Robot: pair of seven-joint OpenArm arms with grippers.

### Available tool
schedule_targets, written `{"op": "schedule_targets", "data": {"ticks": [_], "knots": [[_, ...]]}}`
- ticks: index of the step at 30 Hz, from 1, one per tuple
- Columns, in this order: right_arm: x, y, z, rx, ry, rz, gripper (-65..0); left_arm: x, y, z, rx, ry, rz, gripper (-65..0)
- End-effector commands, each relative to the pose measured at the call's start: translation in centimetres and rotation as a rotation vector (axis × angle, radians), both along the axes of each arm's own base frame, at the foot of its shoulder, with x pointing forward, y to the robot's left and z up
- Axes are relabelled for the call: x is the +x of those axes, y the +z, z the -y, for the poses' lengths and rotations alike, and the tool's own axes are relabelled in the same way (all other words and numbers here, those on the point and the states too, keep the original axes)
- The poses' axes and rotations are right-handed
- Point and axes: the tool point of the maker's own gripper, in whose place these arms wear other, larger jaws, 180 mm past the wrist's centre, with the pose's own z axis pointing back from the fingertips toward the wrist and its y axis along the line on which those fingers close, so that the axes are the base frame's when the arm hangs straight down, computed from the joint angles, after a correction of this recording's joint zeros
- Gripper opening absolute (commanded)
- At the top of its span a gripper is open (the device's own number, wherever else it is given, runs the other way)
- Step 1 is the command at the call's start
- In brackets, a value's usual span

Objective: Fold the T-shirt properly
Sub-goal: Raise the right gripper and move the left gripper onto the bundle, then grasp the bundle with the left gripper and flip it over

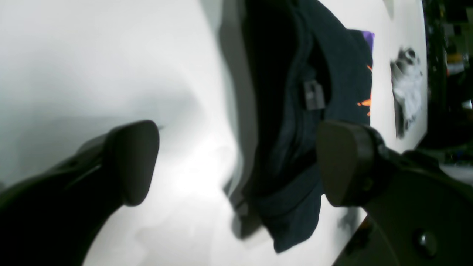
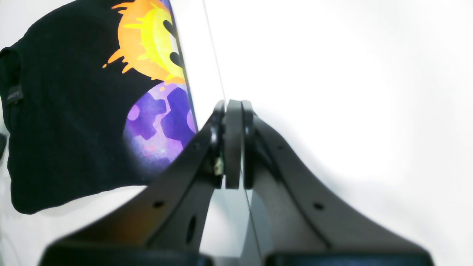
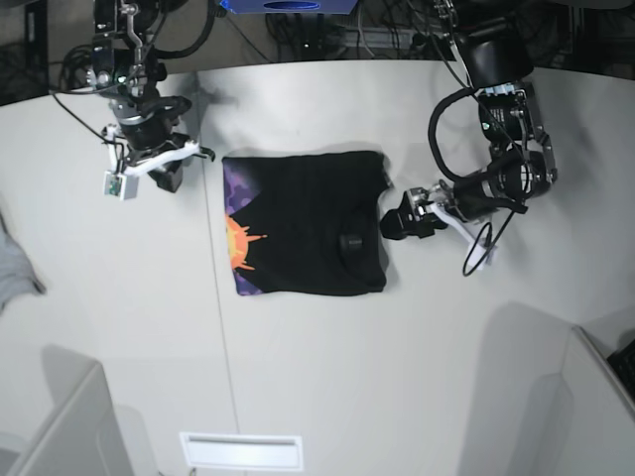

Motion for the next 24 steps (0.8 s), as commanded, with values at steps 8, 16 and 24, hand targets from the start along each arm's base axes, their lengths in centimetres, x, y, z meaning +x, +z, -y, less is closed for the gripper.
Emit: {"op": "schedule_targets", "data": {"ticks": [8, 16, 24], "knots": [[0.1, 0.9, 0.2, -0.009, 0.003, 0.034, -65.0, 1.6, -0.6, 6.8, -0.059, -0.103, 0.075, 0.0], [-0.4, 0.7, 0.9, -0.038, 0.015, 0.021, -65.0, 1.6, -2.5, 8.0, -0.089, -0.094, 0.023, 0.0], [-0.5, 0.9, 3.5, -0.069, -0.044, 0.024, -65.0, 1.3, -2.4, 10.0, -0.079, -0.168, 0.023, -26.2]]}}
